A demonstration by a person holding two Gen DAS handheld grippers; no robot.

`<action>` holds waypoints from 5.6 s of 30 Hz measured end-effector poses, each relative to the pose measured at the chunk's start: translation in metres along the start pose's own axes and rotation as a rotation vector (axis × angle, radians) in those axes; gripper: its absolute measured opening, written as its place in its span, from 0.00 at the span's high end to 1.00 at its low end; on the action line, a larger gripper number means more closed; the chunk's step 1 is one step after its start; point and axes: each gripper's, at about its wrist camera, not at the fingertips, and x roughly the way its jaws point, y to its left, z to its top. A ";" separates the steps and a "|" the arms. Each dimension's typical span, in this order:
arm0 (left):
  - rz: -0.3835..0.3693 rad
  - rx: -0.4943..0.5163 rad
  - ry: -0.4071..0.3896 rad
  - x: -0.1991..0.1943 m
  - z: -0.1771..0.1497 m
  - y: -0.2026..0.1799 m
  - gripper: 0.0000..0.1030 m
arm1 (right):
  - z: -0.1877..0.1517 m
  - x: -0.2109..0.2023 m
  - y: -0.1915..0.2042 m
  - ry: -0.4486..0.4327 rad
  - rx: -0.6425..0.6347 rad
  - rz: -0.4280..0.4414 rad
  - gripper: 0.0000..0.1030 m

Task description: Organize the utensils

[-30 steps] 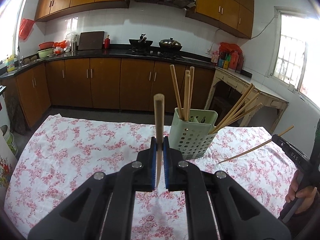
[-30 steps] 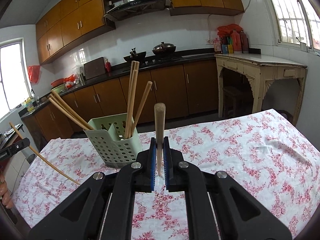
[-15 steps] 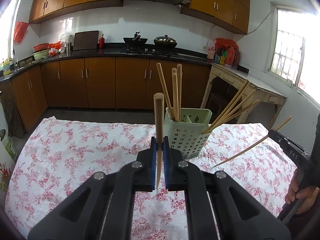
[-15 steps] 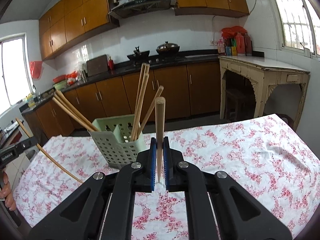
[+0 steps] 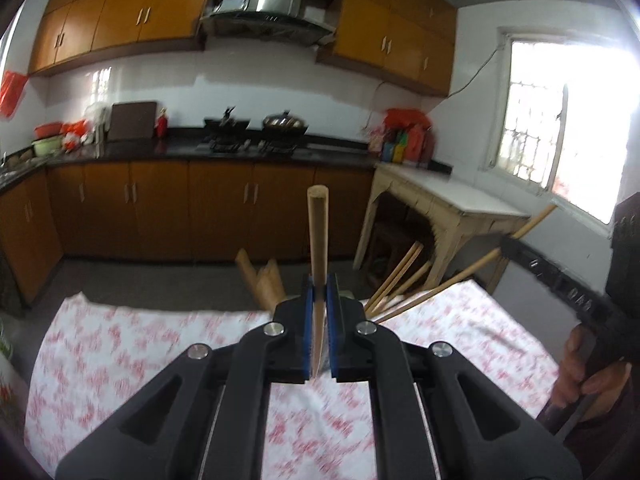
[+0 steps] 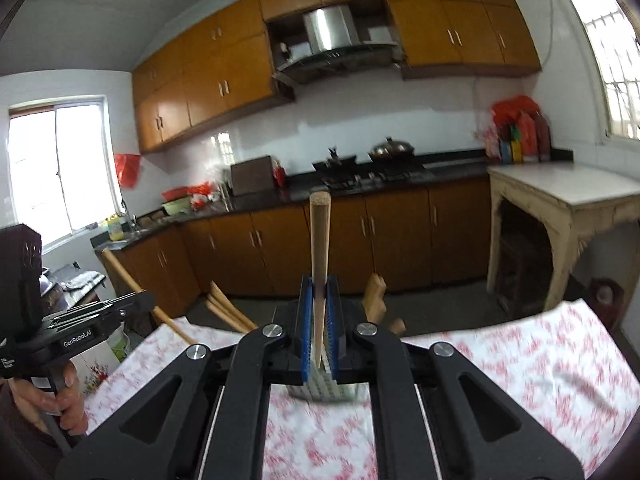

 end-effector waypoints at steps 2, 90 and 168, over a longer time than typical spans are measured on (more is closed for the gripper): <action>0.007 0.015 -0.024 0.002 0.019 -0.010 0.93 | 0.012 0.009 0.008 -0.011 -0.027 -0.011 0.93; 0.167 -0.044 -0.103 -0.030 -0.030 0.011 0.13 | -0.035 -0.003 0.022 -0.092 -0.047 -0.083 0.02; 0.320 0.017 -0.121 -0.122 -0.239 -0.032 0.04 | -0.219 -0.106 0.054 -0.045 -0.124 -0.202 0.02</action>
